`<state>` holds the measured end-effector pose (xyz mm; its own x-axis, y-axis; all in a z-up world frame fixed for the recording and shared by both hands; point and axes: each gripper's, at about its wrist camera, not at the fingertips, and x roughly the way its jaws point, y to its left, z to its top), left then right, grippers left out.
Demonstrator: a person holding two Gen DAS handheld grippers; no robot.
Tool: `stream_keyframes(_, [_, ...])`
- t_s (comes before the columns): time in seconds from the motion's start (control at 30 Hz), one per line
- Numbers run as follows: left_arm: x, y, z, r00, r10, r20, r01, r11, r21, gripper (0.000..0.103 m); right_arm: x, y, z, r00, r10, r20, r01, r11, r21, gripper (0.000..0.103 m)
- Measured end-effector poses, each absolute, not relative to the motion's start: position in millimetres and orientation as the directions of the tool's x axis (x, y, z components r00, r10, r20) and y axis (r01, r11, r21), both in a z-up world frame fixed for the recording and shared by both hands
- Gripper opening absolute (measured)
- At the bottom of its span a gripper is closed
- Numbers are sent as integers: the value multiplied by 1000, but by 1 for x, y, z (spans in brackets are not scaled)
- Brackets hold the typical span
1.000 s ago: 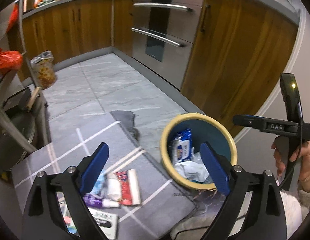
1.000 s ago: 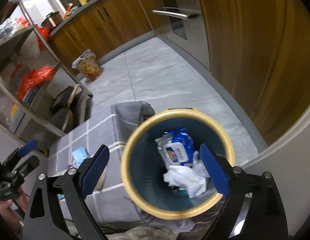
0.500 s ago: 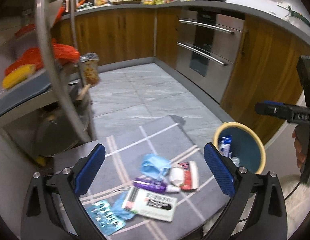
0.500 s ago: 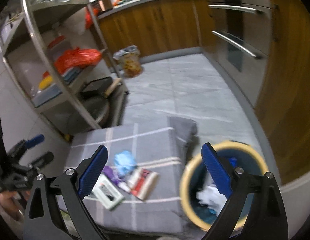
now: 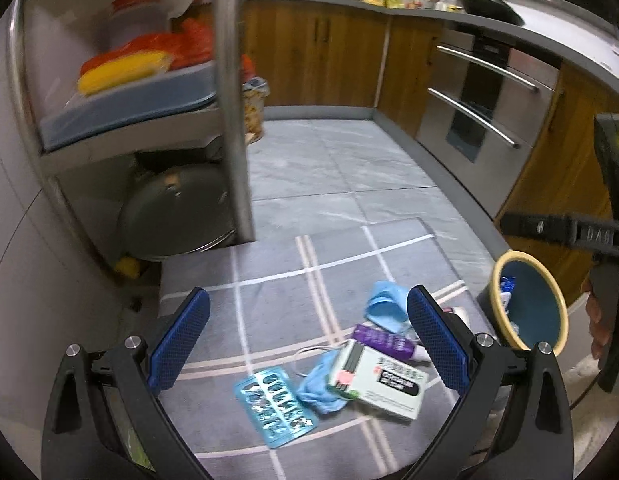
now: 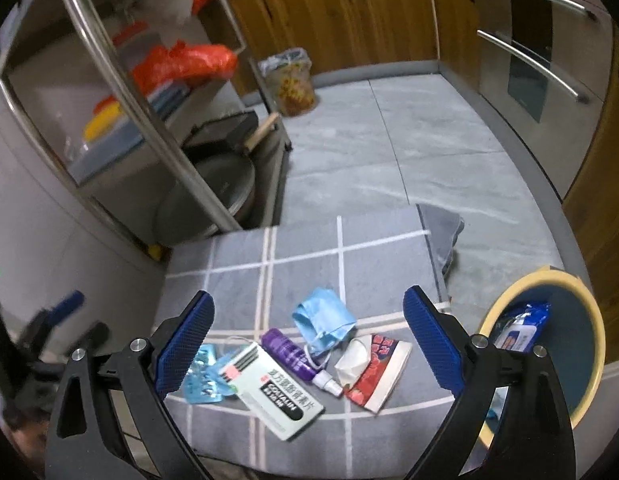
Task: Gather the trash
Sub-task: 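Move both tools back over the remaining trash on the mat, then grasp the blue pill blister pack with the left gripper while the right grasps the blue mask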
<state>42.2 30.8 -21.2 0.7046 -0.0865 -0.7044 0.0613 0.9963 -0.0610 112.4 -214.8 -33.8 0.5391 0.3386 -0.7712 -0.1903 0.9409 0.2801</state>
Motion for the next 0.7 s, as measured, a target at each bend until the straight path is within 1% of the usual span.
stream_keyframes(0.13, [45,41,-23,705,-81,-704,49,997,-65,97,120,-207,-62,499,290,-817,-185,956,226,95])
stream_keyframes(0.23, [50,40,-31,701,-71,-710,71,997,-29,97,129,-201,-76,471,269,-840,-181,961,207,95])
stream_keyframes(0.3, [56,40,-41,680,-53,-731,67,998,-9,97,135,-197,-87,456,263,-850,-186,962,198,95])
stream_keyframes(0.37, [67,40,-58,634,-31,-773,43,999,-5,97,141,-192,-98,429,234,-873,-185,968,169,95])
stream_keyframes(0.43, [74,44,-70,601,-28,-799,11,1000,-27,97,145,-187,-108,410,218,-886,-193,970,149,95])
stream_keyframes(0.6, [83,59,-94,539,9,-842,-89,995,-46,97,156,-182,-114,416,217,-883,-213,967,137,95])
stream_keyframes(0.7, [85,69,-109,504,16,-864,-164,983,-78,97,165,-179,-119,420,218,-881,-220,966,134,95])
